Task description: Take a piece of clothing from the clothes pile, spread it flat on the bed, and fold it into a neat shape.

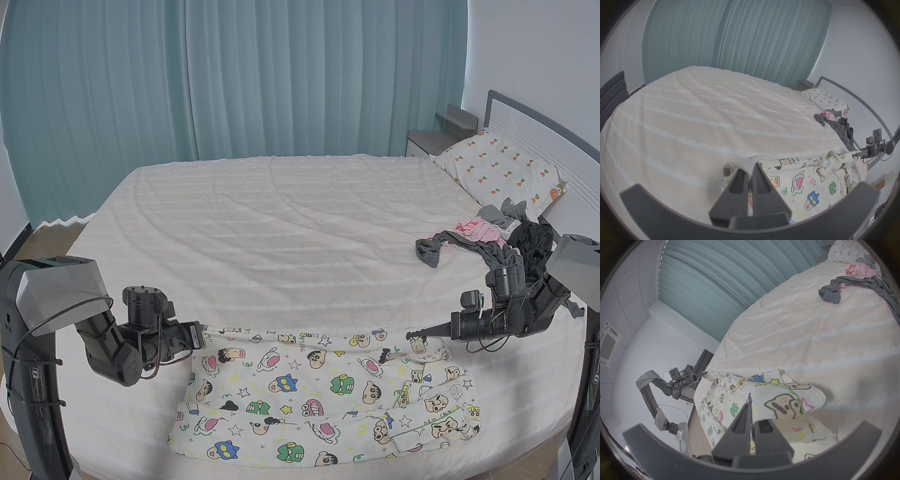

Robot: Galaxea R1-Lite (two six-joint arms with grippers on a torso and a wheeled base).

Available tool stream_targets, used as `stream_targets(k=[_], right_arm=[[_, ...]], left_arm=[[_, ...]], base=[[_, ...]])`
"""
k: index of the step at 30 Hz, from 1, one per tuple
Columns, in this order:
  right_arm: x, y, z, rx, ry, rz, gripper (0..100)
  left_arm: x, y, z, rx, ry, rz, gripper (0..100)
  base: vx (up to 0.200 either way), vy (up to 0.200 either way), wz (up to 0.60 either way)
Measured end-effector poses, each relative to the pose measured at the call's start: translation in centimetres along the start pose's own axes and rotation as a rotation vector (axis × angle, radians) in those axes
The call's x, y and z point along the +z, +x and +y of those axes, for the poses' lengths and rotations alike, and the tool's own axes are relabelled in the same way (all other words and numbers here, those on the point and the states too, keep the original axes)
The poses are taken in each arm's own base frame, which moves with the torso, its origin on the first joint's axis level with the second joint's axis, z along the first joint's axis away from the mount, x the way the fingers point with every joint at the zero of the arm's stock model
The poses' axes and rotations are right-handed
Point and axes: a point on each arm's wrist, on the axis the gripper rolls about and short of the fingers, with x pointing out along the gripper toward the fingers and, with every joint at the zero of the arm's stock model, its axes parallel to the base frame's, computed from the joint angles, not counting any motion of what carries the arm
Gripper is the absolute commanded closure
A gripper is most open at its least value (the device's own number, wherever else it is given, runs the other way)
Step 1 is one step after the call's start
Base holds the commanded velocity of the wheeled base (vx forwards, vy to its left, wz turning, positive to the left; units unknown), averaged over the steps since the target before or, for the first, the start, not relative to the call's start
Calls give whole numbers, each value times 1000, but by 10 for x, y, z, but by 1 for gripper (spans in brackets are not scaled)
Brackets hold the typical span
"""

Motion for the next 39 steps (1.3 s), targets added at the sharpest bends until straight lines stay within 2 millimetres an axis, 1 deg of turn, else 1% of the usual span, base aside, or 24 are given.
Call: stream_targets(k=[6,9,15,20,26,34,38,39], right_arm=[[-15,-8,6,-4,-11,29,100],[-21,-13,11,-5,-12,39,100],[-26,-21,16,-11,-15,43,100],[-29,-23,16,-20,-10,47,100],[-35,-25,18,-24,6,63,100],[-50,-26,19,-30,21,101,100],[-53,-25,18,-82,22,110,100],[-53,-24,18,-90,23,112,0]], left_arm=[[-13,-18,1,-28,-4,59,100],[-15,-26,1,-37,-4,70,100],[-21,-41,0,-60,0,49,100],[-30,-53,1,-68,1,41,100],[-39,-62,3,-77,0,55,100],[-53,-73,5,-81,20,111,100],[-57,-74,5,-86,19,124,100],[-57,-74,6,-87,19,123,100]], base=[[0,0,0],[0,0,0],[0,0,0],[0,0,0],[0,0,0],[0,0,0],[0,0,0],[0,0,0]])
